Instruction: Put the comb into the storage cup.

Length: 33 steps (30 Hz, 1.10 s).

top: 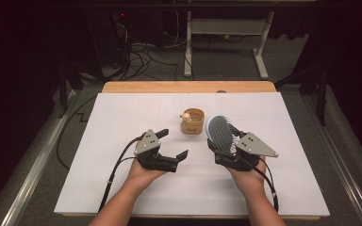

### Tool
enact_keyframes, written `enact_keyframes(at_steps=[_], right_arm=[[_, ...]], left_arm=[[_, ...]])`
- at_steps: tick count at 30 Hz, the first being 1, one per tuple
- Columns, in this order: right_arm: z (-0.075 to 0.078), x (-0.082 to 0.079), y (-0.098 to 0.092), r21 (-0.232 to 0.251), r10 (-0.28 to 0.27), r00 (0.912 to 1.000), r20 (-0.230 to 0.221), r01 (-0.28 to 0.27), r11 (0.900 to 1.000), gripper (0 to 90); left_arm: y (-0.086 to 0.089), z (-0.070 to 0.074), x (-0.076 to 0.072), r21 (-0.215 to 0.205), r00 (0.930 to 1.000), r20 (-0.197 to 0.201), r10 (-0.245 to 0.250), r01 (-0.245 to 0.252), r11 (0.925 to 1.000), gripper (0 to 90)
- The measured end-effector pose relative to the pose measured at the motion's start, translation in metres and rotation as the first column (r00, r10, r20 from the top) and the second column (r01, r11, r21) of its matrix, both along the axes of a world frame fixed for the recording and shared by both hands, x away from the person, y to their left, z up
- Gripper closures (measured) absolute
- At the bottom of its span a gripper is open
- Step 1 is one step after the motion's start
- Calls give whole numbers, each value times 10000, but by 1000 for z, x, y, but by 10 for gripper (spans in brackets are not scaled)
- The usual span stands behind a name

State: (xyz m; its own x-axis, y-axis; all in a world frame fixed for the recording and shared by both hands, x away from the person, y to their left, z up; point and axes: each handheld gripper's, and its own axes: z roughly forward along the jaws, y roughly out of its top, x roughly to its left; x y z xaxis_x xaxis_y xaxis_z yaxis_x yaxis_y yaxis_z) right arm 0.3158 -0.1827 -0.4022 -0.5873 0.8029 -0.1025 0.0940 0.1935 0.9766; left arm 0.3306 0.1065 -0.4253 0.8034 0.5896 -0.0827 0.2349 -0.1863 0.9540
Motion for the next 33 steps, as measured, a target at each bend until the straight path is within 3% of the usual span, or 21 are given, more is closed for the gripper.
enact_keyframes(at_steps=[15,33], right_arm=[[-3,-3,12,-482,341,9992,212,-330,9983,207],[-12,-12,39,-1294,1009,9938,476,-940,9871,206]], left_arm=[[2,4,-7,-137,9999,-26,-141,141,9998,0],[6,11,-15,-401,9996,13,-290,290,9988,0]])
